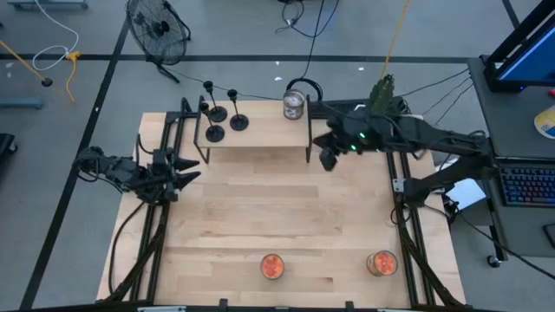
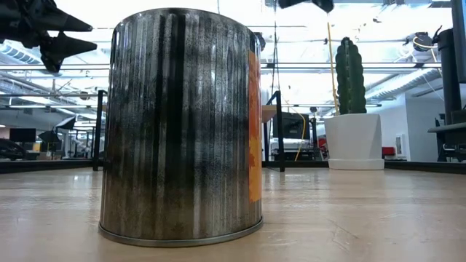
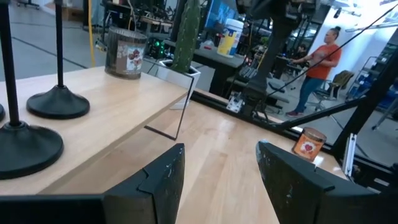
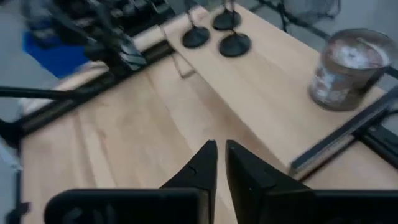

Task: Pick & Place candle stick holders
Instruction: Put the left orange scented candle on the shelf

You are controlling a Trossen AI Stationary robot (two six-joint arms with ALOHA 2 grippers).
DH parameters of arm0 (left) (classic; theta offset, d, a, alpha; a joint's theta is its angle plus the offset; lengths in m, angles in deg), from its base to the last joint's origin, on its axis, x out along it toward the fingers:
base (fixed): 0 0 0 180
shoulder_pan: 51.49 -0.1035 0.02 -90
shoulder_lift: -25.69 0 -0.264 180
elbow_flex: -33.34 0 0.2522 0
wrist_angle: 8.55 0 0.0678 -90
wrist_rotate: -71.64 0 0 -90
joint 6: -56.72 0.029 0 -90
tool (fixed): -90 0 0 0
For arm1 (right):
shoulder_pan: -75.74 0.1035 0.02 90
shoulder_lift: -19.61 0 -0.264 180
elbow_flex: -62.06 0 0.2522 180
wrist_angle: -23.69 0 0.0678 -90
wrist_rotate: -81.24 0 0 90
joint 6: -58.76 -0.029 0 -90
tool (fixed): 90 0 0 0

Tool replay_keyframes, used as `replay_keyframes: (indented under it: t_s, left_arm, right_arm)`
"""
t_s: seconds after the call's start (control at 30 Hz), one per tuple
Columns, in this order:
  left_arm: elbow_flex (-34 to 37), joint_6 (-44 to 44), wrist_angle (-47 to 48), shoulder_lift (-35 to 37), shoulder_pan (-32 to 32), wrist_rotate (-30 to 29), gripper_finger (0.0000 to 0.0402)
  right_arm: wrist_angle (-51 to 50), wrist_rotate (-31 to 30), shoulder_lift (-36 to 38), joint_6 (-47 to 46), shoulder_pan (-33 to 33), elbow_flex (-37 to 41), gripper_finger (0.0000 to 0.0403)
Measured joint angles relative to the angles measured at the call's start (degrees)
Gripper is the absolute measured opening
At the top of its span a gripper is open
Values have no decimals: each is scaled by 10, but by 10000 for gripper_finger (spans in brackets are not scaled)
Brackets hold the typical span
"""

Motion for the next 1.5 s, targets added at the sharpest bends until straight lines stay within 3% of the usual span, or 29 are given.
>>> replay_keyframes:
  t_s: [0.2,0.4,0.7,0.87,1.2,1.5]
  left_arm:
    - [0,12,-62,0,0,-23,207]
    - [0,6,-146,-21,0,-9,207]
    - [-19,-19,-261,-212,0,25,207]
    - [-97,-60,-225,-339,2,30,207]
    - [-294,-181,-8,-540,36,44,207]
    - [-406,-279,46,-685,51,91,207]
  right_arm:
    - [102,-11,100,-31,48,119,9]
    - [210,-11,207,-35,77,256,1]
    - [337,-11,348,-30,95,435,1]
    - [355,-10,413,-8,101,490,3]
    - [355,-6,503,45,104,539,4]
    - [354,9,562,79,104,569,4]
